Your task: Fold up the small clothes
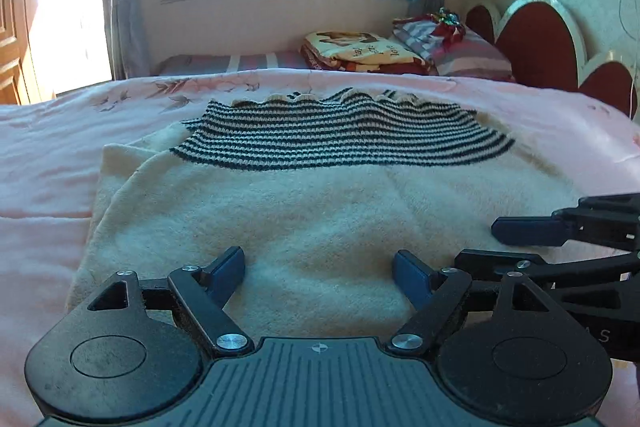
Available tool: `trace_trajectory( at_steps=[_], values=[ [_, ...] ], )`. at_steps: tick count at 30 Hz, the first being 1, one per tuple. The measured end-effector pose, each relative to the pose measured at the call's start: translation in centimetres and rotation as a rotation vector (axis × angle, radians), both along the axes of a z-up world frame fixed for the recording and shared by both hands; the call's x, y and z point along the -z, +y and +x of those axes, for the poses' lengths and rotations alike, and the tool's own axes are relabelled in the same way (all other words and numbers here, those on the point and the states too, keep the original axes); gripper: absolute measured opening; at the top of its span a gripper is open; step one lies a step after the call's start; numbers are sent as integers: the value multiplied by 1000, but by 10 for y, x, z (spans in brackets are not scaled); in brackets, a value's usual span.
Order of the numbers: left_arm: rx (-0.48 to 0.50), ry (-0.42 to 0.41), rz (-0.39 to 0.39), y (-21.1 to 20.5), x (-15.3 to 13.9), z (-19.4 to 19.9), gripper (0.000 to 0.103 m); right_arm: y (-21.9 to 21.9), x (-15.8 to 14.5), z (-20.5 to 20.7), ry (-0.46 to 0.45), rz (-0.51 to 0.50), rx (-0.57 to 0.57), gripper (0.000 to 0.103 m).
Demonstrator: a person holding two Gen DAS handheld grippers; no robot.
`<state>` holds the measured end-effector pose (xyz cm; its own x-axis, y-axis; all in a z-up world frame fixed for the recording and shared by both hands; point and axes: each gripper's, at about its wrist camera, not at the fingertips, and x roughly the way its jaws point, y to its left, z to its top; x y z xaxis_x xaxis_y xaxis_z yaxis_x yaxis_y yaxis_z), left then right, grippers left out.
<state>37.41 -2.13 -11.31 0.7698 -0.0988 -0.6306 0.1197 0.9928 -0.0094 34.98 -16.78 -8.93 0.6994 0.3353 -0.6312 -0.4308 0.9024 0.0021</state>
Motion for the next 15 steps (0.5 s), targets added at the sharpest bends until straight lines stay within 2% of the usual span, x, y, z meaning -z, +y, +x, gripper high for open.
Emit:
trace_trajectory(
  at_steps=[3, 15],
  values=[
    [7, 3, 42, -4, -1, -3, 81, 3, 6, -8, -44, -26, 5, 40],
    [5, 15, 9, 11, -1, -14, 86, -4, 8, -13, -56, -67, 16, 40]
  ],
)
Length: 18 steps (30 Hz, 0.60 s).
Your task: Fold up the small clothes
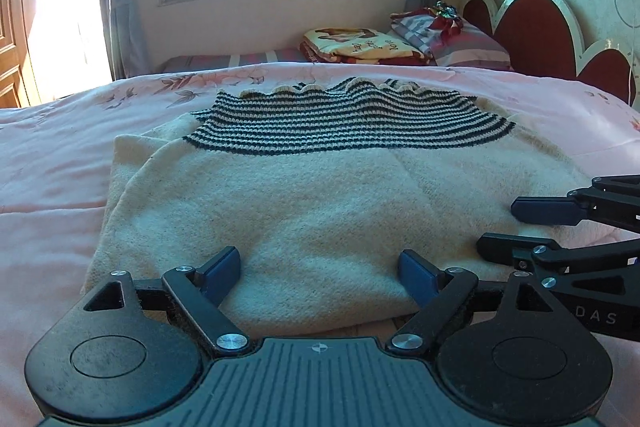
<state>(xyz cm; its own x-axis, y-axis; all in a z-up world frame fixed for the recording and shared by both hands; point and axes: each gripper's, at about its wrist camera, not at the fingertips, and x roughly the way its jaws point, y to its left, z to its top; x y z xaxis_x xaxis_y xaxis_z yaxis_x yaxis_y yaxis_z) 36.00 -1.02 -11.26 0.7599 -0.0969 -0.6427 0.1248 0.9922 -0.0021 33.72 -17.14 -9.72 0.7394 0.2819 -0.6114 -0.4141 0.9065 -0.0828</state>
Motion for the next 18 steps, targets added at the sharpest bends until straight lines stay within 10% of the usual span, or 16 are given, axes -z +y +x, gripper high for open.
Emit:
trace_trajectory(
  at_steps=[18],
  values=[
    [7, 9, -9, 40, 0, -13, 86, -72, 1, -11, 53, 50, 90, 39]
  ],
)
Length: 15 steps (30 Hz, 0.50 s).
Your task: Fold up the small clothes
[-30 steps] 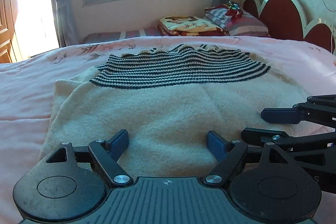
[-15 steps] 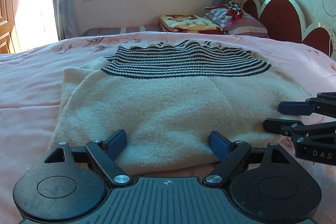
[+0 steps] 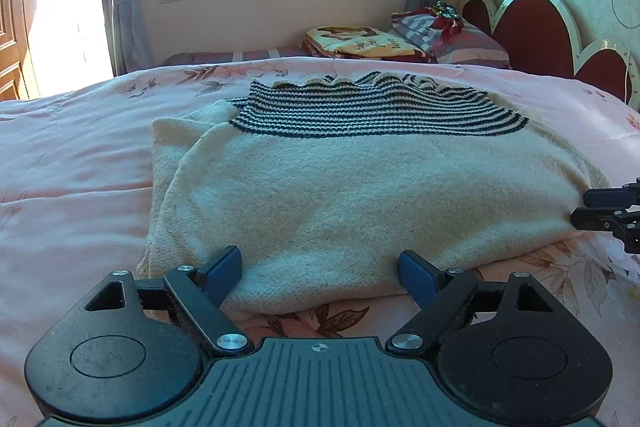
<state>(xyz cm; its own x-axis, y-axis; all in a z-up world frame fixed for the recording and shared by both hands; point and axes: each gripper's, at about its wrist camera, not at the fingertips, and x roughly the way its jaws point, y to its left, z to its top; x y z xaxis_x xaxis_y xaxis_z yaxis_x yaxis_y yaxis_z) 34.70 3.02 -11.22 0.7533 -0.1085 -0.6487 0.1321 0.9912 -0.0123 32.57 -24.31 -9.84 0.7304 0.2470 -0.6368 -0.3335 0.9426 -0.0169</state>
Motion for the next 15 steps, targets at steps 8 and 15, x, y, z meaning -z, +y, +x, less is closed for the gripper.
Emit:
trace_trajectory(
  at_steps=[8, 15],
  values=[
    [-103, -17, -55, 12, -12, 11, 85, -18, -22, 11, -8, 40, 80, 29],
    [-100, 9, -21, 9, 2, 16, 86, -27, 2, 11, 8, 9, 68, 20]
  ],
)
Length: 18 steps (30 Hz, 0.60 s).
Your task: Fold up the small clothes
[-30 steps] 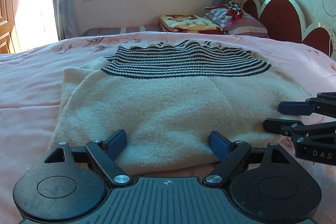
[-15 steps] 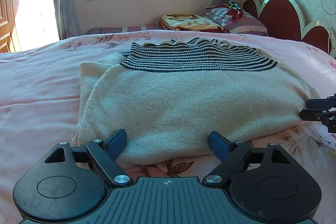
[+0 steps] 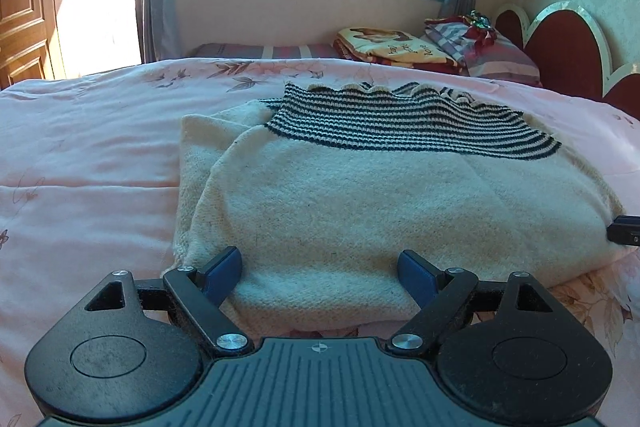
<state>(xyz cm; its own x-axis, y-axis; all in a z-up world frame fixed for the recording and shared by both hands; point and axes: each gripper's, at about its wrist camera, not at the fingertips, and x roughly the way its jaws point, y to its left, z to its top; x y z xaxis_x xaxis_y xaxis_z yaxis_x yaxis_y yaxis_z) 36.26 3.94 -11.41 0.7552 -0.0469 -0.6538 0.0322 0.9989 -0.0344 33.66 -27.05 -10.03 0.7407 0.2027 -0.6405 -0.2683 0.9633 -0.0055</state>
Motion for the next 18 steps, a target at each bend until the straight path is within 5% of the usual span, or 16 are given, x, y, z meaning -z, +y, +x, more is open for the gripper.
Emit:
trace_trajectory(
  at_steps=[9, 11, 18],
  values=[
    [-15, 36, -6, 2, -21, -5, 86, 5, -14, 1, 46, -17, 18, 22],
    [-34, 10, -44, 10, -31, -18, 86, 1, -28, -8, 14, 25, 27, 32],
    [-147, 60, -98, 40, -22, -39, 86, -8, -37, -15, 51, 128, 70, 31]
  ],
)
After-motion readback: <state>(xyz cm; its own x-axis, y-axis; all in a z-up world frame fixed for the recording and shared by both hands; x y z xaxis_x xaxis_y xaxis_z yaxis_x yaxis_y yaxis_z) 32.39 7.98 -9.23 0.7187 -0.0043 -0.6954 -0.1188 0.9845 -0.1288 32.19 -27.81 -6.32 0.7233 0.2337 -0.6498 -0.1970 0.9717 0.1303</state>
